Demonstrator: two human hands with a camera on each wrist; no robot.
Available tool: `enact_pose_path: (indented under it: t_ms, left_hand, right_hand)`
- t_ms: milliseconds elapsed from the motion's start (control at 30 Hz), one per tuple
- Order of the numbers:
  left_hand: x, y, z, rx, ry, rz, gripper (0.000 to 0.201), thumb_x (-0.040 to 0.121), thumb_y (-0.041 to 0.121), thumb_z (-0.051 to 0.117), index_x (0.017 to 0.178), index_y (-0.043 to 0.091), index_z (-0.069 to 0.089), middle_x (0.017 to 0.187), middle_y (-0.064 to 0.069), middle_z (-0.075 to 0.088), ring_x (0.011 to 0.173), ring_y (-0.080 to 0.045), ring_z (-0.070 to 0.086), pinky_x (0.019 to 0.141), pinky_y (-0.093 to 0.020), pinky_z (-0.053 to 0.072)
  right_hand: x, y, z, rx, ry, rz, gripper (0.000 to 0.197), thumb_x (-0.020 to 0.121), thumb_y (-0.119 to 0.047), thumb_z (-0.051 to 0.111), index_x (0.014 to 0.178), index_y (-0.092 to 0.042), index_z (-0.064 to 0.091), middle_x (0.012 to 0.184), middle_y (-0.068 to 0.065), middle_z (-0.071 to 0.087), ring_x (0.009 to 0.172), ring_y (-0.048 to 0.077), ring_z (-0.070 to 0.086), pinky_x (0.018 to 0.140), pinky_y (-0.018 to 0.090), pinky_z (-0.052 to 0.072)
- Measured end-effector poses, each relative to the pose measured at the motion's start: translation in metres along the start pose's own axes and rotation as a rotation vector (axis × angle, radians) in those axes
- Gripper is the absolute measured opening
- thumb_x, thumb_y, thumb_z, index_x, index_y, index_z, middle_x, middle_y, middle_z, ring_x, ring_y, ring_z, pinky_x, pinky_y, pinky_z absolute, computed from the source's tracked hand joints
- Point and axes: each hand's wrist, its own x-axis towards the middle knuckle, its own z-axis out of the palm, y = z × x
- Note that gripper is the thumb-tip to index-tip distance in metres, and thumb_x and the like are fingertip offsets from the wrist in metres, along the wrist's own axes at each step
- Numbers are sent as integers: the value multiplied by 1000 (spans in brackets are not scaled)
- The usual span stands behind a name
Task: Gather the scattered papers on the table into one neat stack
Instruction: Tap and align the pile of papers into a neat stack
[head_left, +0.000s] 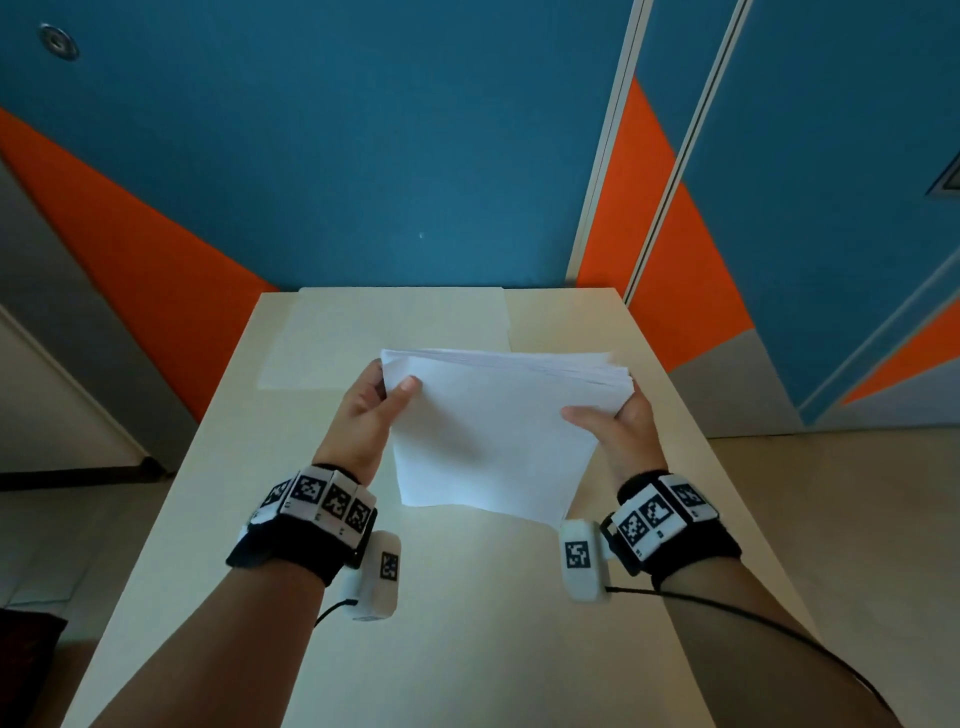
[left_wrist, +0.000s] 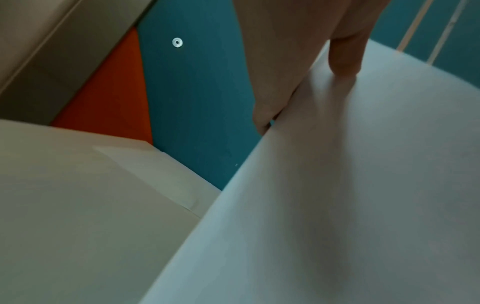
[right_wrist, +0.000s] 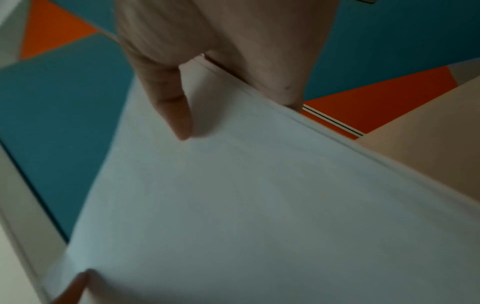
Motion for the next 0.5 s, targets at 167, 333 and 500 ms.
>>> enact_pose_path:
  t_ms: [167, 333, 500]
  left_hand:
    - [-2, 5, 24, -82, 169, 56, 29, 81, 42, 55, 95, 17, 59, 82, 8, 66, 75, -2, 63, 69, -14, 49]
    - [5, 10, 43, -110, 439, 40, 24, 84, 40, 57, 69, 22, 53, 71, 3, 52, 72, -13, 51, 74, -27, 39]
    - [14, 13, 45, -42, 502, 71, 26, 85, 34, 57, 65, 22, 45, 63, 2, 40, 62, -15, 37, 61, -28, 31]
  right_hand:
    - [-5, -14, 21, 181, 175, -135, 14, 78, -32, 64, 71, -26, 53, 74, -12, 59, 71, 4, 56, 69, 19, 45]
    - [4, -13, 32, 145, 414, -201, 36, 85, -18, 63, 59, -15, 37, 60, -3, 34, 49, 0, 33, 49, 9, 31]
    - [9, -13, 30, 144, 472, -259, 21, 80, -3, 53, 64, -15, 47, 65, -3, 45, 54, -4, 43, 57, 8, 37]
